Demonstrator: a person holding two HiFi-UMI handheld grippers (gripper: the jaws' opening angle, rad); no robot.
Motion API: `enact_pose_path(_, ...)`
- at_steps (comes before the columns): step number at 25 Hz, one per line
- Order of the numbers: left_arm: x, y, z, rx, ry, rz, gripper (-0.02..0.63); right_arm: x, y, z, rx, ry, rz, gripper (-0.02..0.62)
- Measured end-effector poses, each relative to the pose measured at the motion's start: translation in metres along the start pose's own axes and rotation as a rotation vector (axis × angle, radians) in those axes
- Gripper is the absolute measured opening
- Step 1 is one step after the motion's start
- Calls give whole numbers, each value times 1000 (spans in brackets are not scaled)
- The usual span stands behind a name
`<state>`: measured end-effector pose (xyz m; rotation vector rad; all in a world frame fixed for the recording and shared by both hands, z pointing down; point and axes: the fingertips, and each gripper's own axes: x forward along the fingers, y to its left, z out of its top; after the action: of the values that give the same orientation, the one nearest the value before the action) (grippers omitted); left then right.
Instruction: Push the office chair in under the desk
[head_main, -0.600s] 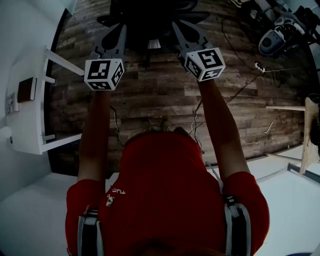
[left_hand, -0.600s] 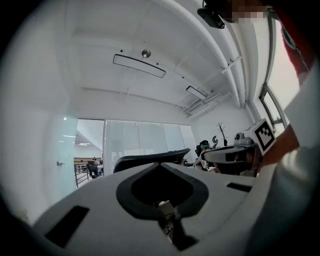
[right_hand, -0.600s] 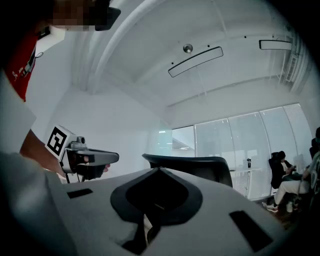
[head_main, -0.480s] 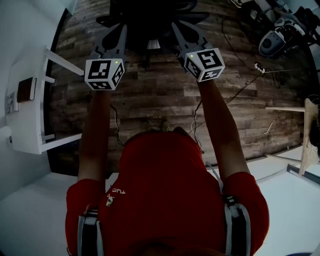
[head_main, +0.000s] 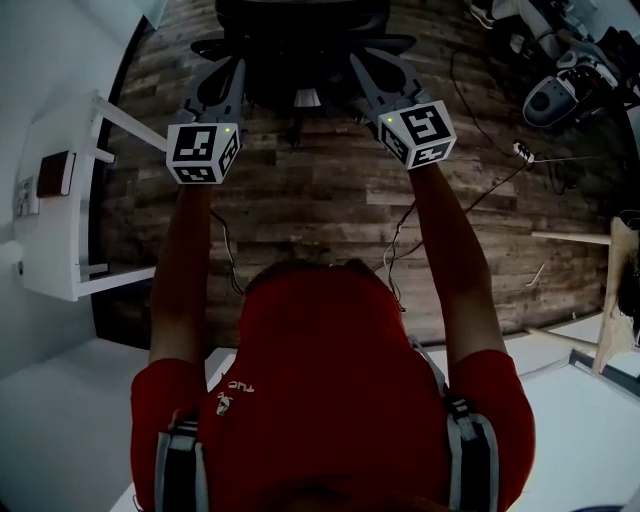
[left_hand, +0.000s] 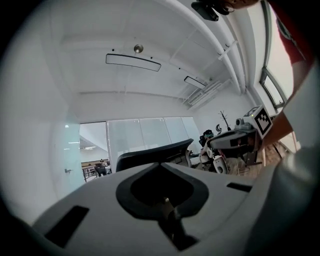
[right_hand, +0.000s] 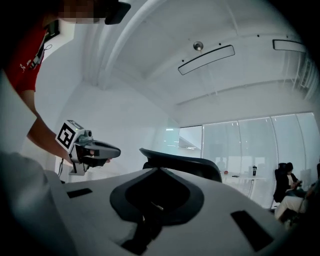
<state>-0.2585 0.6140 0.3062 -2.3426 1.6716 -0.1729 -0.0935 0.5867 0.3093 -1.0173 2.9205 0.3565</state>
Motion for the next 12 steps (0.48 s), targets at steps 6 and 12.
enact_pose_path(6, 8, 9, -18, 191, 115, 23, 14, -5, -29, -17, -135, 96, 55, 32)
enact_pose_path(12, 25, 30, -49, 381, 278, -18, 141, -1, -63, -49, -287, 255, 112, 142)
